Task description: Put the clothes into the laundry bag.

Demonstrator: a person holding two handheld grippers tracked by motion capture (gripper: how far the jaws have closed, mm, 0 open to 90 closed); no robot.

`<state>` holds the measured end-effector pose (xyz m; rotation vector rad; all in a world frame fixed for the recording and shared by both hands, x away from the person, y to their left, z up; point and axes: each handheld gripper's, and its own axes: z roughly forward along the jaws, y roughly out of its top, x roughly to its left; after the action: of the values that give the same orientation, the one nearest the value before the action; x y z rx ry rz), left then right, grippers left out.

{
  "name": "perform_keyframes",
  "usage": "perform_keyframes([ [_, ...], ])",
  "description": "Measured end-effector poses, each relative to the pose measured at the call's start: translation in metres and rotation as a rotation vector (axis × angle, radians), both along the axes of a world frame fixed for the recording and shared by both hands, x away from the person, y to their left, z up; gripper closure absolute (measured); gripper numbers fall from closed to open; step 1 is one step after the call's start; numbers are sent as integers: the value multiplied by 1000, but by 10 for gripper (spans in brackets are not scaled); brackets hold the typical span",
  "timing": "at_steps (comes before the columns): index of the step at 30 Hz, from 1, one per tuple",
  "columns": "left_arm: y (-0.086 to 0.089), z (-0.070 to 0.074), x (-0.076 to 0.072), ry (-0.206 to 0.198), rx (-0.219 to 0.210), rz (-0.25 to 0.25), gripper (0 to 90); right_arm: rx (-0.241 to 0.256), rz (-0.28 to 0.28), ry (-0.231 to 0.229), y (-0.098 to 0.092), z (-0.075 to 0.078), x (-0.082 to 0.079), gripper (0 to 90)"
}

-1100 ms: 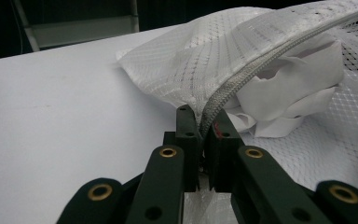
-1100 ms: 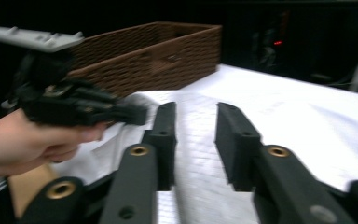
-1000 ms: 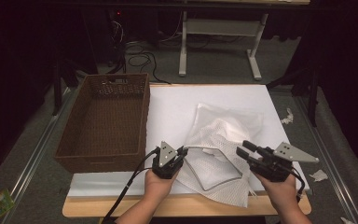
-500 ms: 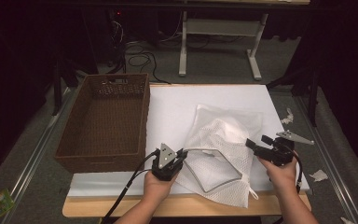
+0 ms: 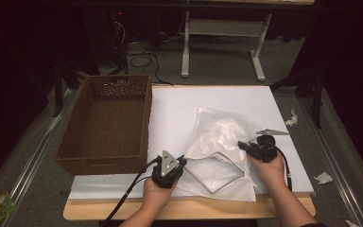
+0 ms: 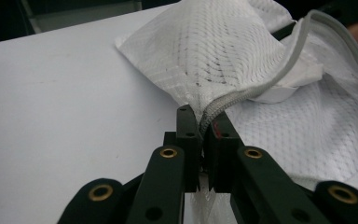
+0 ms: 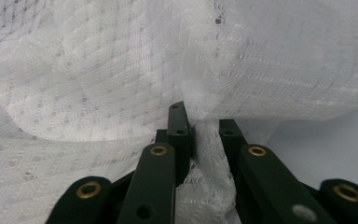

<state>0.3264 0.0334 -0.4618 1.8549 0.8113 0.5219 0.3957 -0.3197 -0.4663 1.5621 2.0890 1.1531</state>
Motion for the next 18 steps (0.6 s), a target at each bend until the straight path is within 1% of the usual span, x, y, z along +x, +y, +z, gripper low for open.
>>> perform_keyframes([
  [1, 2, 2, -1, -10, -4, 11, 852, -16, 9, -22, 5, 2, 4, 832],
  [2, 2, 2, -1, -10, -4, 11, 853, -16, 9, -22, 5, 2, 4, 832],
  [3, 7, 10, -3, -48, -28, 40, 854, -56, 16, -91, 16, 10, 14, 839],
  [4, 7, 10, -3, -48, -28, 40, 854, -56, 16, -91, 16, 10, 14, 839],
  [5, 11, 22, -7, -96, -58, 51, 854, -66, 11, -178, 26, 22, 22, 840],
  [6, 11, 26, -8, -112, -58, 48, 853, -69, 13, -212, 31, 26, 26, 840],
  [7, 10, 27, -9, -125, -49, 48, 851, -76, 17, -244, 34, 30, 29, 840],
  [8, 10, 27, -9, -125, -49, 48, 848, -76, 17, -244, 34, 30, 29, 840],
  [9, 11, 22, -4, -109, -23, 64, 843, -74, 30, -257, 37, 28, 37, 831],
  [10, 11, 22, -4, -109, -23, 64, 831, -74, 30, -257, 37, 28, 37, 831],
  [11, 12, 7, 7, -5, 28, 74, 803, -93, 48, -189, 37, 15, 50, 797],
  [12, 12, 7, 7, -5, 28, 74, 763, -104, 33, -151, 37, 6, 54, 777],
  [13, 15, -4, 11, 17, 66, 119, 721, -104, 30, -141, 36, 2, 56, 754],
  [14, 15, -4, 11, 17, 66, 119, 696, -90, 25, -133, 33, 0, 57, 709],
  [15, 16, -8, 12, 25, 82, 131, 657, -83, 10, -135, 32, 2, 56, 641],
  [16, 18, -9, 12, 19, 85, 152, 606, -81, -4, -151, 30, 5, 54, 596],
  [17, 18, -8, 12, 16, 77, 157, 574, -77, -14, -160, 30, 8, 52, 564],
  [18, 18, -8, 12, 16, 77, 157, 548, -77, -14, -160, 30, 8, 52, 564],
])
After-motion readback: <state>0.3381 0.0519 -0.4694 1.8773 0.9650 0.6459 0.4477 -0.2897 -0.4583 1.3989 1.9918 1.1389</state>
